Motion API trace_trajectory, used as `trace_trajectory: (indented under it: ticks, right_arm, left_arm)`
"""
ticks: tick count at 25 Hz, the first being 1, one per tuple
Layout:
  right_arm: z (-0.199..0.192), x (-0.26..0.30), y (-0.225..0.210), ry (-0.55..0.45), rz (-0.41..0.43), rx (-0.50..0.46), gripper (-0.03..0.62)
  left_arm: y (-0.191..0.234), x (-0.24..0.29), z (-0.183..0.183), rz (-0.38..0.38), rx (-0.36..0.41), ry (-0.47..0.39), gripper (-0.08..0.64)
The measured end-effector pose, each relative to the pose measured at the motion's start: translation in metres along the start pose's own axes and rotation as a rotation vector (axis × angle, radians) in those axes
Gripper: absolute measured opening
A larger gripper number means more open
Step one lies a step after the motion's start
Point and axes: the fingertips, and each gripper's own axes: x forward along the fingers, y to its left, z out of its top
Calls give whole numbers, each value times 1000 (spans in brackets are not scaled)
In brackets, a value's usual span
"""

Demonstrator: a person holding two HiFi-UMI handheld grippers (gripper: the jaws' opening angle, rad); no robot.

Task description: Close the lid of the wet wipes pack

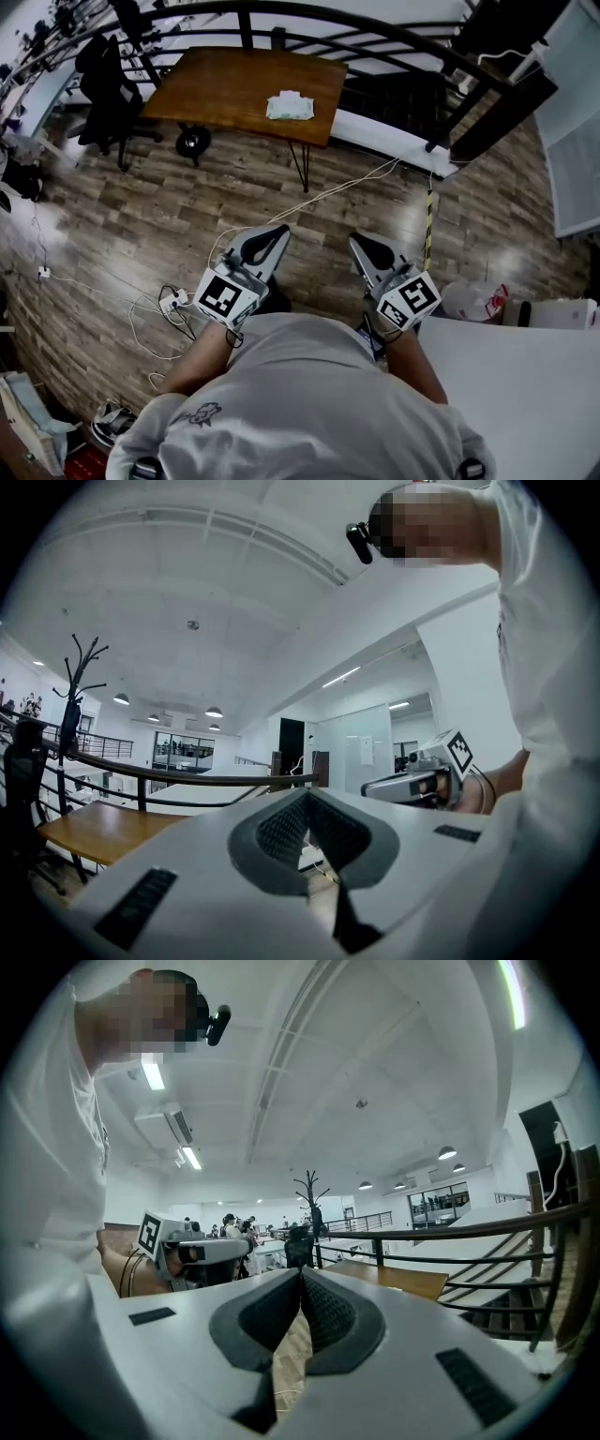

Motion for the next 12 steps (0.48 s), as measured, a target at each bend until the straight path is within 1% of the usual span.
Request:
trace_trajectory:
  ticks: [5, 9, 12]
  right_arm:
    - [17, 48, -12, -15, -12, 3, 34]
    - [35, 87, -17, -22, -27, -2, 34]
    - [42, 119, -21, -29, -36, -7, 34]
  left_arm:
    - [47, 7, 8, -35, 3, -7, 12]
    - [89, 7, 21, -51, 15, -10, 12]
    - [124, 4, 24, -63, 10, -4, 14]
